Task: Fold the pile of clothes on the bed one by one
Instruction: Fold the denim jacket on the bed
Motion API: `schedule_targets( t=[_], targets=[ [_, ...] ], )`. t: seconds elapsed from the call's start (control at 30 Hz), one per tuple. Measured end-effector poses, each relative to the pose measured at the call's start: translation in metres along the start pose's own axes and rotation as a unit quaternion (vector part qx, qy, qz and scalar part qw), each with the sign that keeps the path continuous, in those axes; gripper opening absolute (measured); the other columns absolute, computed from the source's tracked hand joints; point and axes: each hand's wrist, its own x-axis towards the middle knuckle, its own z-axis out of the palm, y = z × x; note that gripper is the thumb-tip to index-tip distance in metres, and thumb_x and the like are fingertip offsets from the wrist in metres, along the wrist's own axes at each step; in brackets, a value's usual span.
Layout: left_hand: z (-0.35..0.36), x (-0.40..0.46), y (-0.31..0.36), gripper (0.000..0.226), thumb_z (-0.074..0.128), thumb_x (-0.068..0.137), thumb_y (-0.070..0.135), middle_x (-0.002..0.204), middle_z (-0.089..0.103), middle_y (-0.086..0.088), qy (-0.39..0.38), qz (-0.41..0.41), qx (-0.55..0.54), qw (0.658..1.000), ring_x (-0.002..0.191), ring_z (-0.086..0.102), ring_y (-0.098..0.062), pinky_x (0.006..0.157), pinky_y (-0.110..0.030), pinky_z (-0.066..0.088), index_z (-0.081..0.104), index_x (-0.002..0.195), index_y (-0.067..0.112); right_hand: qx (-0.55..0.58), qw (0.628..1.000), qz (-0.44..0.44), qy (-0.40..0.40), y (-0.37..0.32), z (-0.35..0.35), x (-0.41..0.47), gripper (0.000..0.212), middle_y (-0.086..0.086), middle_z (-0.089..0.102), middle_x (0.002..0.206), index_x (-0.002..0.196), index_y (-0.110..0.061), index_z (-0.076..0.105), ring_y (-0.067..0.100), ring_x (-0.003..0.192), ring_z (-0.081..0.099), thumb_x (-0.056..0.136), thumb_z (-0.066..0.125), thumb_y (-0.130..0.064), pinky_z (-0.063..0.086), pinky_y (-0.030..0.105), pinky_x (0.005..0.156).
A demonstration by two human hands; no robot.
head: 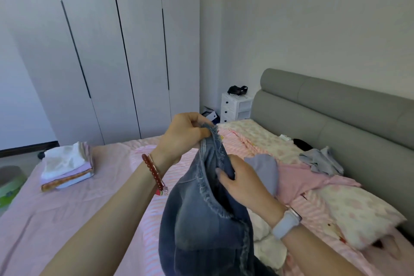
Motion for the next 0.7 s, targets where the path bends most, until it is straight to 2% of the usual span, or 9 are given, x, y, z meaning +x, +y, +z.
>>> schedule_targets(
  t=[0.1, 0.17, 0.27, 0.33, 0.4, 0.47, 0.53, 0.6, 0.7],
  targets=[
    [-0.012, -0.004, -0.012, 0.025, 0.058, 0.081, -0.006, 0.067, 0.061, -0.010, 0.037, 0.037, 0.045, 0.998, 0.057, 0.052, -0.017, 0.060, -0.028, 0.044, 0.061, 0.072, 0.017, -0.043, 0.999, 0.019, 0.021, 0.024, 0.000, 0.000, 0.021, 0.003, 0.050, 0.064, 0.074, -0.019, 0.043, 0.027, 0.065, 0.052, 0.094, 0.048, -0.021, 0.041, 0.042, 0.066],
    [-0.025, -0.006, -0.028, 0.020, 0.059, 0.085, 0.003, 0.069, 0.059, -0.011, 0.012, 0.048, 0.100, 0.994, 0.052, 0.046, -0.015, 0.055, -0.028, 0.038, 0.058, 0.073, 0.019, -0.047, 0.999, 0.005, 0.024, 0.034, -0.006, -0.001, 0.017, 0.004, 0.055, 0.069, 0.082, -0.013, 0.053, 0.026, 0.068, 0.054, 0.096, 0.046, -0.016, 0.041, 0.039, 0.069],
    [-0.041, -0.011, -0.063, 0.020, 0.056, 0.088, 0.029, 0.070, 0.058, -0.003, -0.081, 0.054, 0.237, 0.967, 0.067, 0.051, -0.017, 0.068, -0.031, 0.042, 0.057, 0.074, 0.016, 0.022, 0.997, -0.010, 0.068, 0.033, -0.021, 0.006, 0.016, -0.002, 0.062, 0.086, 0.097, -0.009, 0.063, 0.007, 0.079, 0.054, 0.095, 0.047, -0.004, 0.038, 0.022, 0.070],
    [-0.049, -0.017, -0.086, 0.052, 0.043, 0.081, 0.057, 0.076, 0.063, -0.003, -0.109, 0.030, 0.323, 0.940, 0.075, 0.057, -0.018, 0.076, -0.031, 0.044, 0.060, 0.078, 0.008, 0.047, 0.996, -0.039, 0.070, 0.024, -0.029, 0.011, 0.021, -0.012, 0.060, 0.082, 0.089, -0.018, 0.061, -0.011, 0.073, 0.052, 0.092, 0.050, -0.001, 0.036, 0.011, 0.069],
    [-0.054, -0.023, -0.103, 0.061, 0.039, 0.085, 0.064, 0.078, 0.066, -0.005, -0.116, -0.002, 0.331, 0.937, 0.075, 0.060, -0.010, 0.078, -0.023, 0.046, 0.060, 0.076, 0.007, 0.031, 0.996, -0.071, 0.042, 0.018, -0.035, 0.014, 0.021, -0.020, 0.058, 0.081, 0.089, -0.022, 0.060, -0.022, 0.074, 0.050, 0.090, 0.055, -0.001, 0.035, 0.005, 0.069],
    [-0.055, -0.034, -0.110, 0.049, 0.046, 0.092, 0.049, 0.062, 0.054, -0.002, -0.116, -0.008, 0.301, 0.947, 0.056, 0.048, -0.002, 0.063, -0.019, 0.039, 0.049, 0.062, 0.011, 0.007, 0.995, -0.097, 0.026, 0.010, -0.040, 0.019, 0.022, -0.028, 0.059, 0.078, 0.087, -0.026, 0.061, -0.022, 0.073, 0.051, 0.087, 0.060, -0.004, 0.036, 0.005, 0.067],
    [-0.059, -0.045, -0.109, 0.052, 0.051, 0.085, 0.058, 0.064, 0.047, -0.001, -0.124, 0.011, 0.222, 0.967, 0.058, 0.041, -0.006, 0.063, -0.030, 0.037, 0.050, 0.066, 0.009, 0.010, 0.995, -0.096, 0.021, 0.005, -0.050, 0.021, 0.028, -0.029, 0.062, 0.067, 0.077, -0.031, 0.061, -0.018, 0.071, 0.054, 0.085, 0.063, -0.004, 0.037, 0.004, 0.067],
    [-0.070, -0.055, -0.101, 0.064, 0.063, 0.067, 0.070, 0.067, 0.048, 0.001, -0.140, 0.030, 0.051, 0.988, 0.064, 0.043, -0.008, 0.061, -0.027, 0.036, 0.055, 0.073, 0.008, 0.037, 0.996, -0.075, 0.006, 0.000, -0.061, 0.024, 0.029, -0.031, 0.064, 0.068, 0.073, -0.030, 0.062, -0.014, 0.069, 0.056, 0.084, 0.063, -0.003, 0.039, 0.004, 0.068],
    [-0.092, -0.060, -0.080, 0.038, 0.082, 0.058, 0.050, 0.064, 0.054, 0.006, -0.204, 0.025, -0.207, 0.957, 0.058, 0.049, -0.003, 0.056, -0.013, 0.042, 0.065, 0.072, 0.019, 0.094, 0.994, -0.049, -0.033, -0.007, -0.074, 0.034, 0.025, -0.021, 0.067, 0.067, 0.075, -0.021, 0.065, -0.009, 0.066, 0.058, 0.086, 0.059, 0.000, 0.042, 0.006, 0.067]
  ],
)
